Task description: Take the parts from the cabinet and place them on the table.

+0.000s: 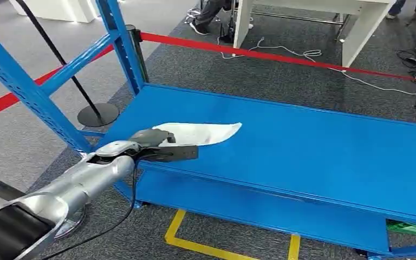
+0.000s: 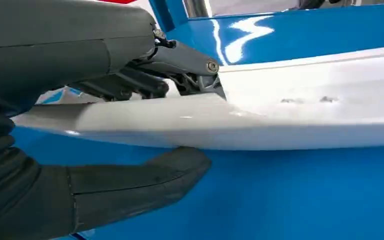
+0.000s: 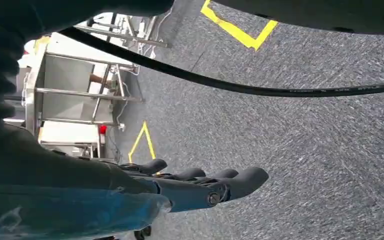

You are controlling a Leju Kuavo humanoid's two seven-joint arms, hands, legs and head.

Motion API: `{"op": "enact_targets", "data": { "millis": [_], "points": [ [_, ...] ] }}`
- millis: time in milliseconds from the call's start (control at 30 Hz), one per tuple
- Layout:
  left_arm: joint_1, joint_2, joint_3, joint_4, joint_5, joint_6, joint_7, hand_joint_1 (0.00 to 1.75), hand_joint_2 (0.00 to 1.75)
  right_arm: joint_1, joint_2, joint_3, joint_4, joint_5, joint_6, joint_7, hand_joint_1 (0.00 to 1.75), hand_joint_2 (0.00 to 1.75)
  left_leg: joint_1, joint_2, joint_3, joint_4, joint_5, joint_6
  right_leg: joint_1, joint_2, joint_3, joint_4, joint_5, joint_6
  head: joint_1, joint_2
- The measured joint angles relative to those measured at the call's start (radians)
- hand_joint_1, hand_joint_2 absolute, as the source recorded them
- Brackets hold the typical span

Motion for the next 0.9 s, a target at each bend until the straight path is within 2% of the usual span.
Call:
{"op": "enact_targets", "data": {
  "millis": [433,900],
  "points": [
    [-0.002,0.013,0.013,0.0,0.005,-0.003,-0.009,1.75,1.75,0.0,0.0,0.0,0.0,0.0,-0.001,0.0,0.0,1.75,0.0,0.0,0.0,0.0,0.0,0.0,0.0,0.0,0.0,0.0,0.0,0.0,0.0,0.0],
    [0.004,0.014,0.014,0.0,0.005,0.032,-0.009,1.75,1.75,0.0,0.0,-0.004,0.0,-0.001,-0.001,0.002,0.0,1.75,0.0,0.0,0.0,0.0,0.0,0.0,0.0,0.0,0.0,0.001,0.0,0.0,0.0,0.0]
  ]
}}
